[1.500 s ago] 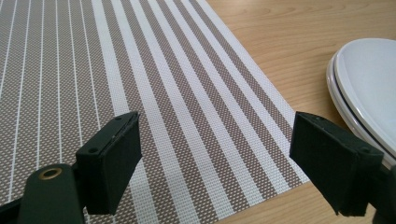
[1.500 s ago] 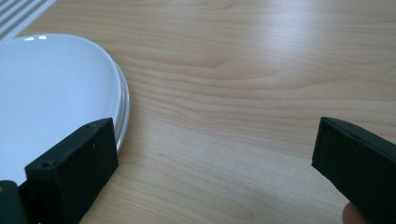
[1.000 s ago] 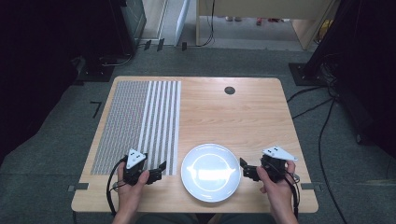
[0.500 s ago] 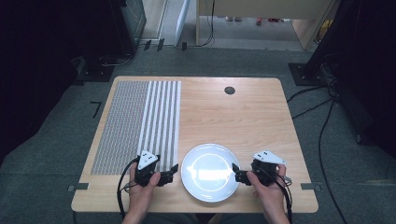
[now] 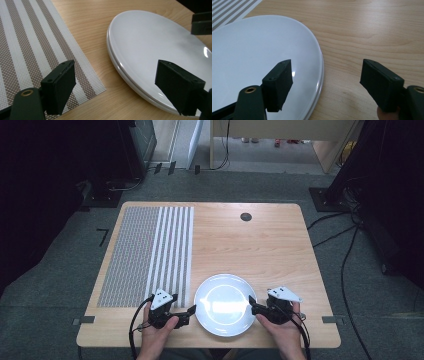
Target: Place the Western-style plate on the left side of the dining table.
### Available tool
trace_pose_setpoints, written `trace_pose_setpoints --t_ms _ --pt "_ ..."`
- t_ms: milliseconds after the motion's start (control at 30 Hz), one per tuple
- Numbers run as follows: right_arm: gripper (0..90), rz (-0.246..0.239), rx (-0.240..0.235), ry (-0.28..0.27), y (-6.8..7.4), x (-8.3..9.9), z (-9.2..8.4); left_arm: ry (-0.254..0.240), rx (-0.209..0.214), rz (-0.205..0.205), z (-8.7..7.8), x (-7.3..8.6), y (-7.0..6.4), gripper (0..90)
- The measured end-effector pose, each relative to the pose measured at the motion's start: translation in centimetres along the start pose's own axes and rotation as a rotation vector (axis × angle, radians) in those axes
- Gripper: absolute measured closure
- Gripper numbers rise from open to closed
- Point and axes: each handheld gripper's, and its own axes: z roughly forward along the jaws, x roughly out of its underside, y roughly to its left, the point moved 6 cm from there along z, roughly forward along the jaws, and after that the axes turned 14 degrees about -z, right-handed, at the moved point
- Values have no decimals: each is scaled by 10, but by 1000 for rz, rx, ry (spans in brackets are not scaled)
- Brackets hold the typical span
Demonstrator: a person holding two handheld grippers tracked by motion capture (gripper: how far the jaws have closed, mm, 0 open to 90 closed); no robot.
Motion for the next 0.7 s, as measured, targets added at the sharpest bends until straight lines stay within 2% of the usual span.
trace_pose_setpoints --t_ms 67,133,167,200,267,333,433,567,700 --pt "303 1 0 -4 0 1 1 3 9 2 0 0 -2 169" --pt "368 6 2 -21 0 1 2 19 16 3 2 2 -3 170" --pt "368 6 2 -21 0 1 2 19 16 3 2 2 -3 170" --pt "440 8 3 -41 -2 0 1 36 40 -9 4 4 -6 174" --pt "497 5 -23 -50 0 -1 1 54 66 -8 6 6 -10 184" --pt "539 9 -49 -53 2 -1 0 67 85 1 8 9 -15 234" --pt "601 29 -75 -60 3 -2 -1 88 102 10 11 13 -21 243" --pt "679 53 -79 -79 2 -2 -4 125 105 1 15 19 -25 247" --pt "710 58 -91 -53 2 1 -5 142 97 12 18 23 -27 248"
